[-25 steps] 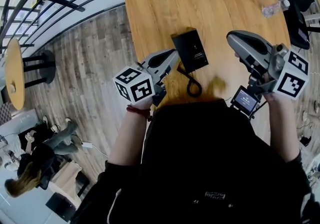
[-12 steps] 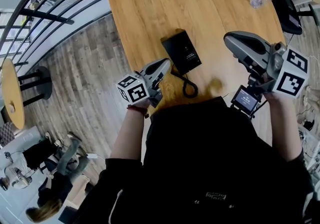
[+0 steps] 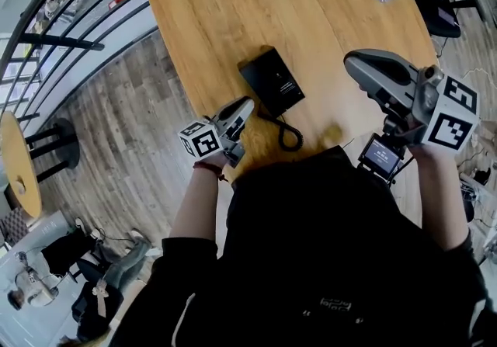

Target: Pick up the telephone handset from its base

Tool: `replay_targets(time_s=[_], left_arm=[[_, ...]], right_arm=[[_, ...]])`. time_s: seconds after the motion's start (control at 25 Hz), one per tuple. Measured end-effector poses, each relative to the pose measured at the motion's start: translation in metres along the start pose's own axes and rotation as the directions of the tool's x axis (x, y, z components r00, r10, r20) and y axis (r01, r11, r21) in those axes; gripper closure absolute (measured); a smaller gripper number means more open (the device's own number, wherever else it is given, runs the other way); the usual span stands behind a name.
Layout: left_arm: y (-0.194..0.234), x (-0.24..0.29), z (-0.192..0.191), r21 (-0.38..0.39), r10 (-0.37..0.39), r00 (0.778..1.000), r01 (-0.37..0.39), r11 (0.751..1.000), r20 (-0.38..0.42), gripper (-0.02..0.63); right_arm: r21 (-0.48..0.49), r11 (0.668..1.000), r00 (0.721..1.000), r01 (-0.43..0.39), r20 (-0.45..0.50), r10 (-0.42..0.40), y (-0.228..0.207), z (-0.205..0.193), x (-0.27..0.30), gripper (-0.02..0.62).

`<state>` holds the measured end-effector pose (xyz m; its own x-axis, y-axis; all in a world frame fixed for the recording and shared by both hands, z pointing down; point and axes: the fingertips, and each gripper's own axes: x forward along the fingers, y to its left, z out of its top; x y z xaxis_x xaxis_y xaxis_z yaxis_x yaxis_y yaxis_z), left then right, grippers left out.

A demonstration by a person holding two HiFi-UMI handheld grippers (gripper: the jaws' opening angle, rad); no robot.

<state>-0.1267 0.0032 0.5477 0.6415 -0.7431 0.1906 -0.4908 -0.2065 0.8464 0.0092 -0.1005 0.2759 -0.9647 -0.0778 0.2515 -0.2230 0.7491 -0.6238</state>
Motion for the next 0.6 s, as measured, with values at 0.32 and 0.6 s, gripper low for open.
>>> replay_targets(time_s=[0.32,0.6], left_arm=[[0.009,0.013,-0.021,-0.060,-0.039,0.997,0.036,0.998,-0.060,0.490],[0.025,0.020,-0.025,-0.123,-0.050,0.997,0.043,0.991,-0.052,0.427]], right_arm=[[0.011,0.998,0.998,0.057,0.016,-0.057,-0.001,0.002,-0.025,0.578],[0.019,0.995,0.995,0.097,0.024,-0.098,-0.006,0.002,-0.040,0.578]])
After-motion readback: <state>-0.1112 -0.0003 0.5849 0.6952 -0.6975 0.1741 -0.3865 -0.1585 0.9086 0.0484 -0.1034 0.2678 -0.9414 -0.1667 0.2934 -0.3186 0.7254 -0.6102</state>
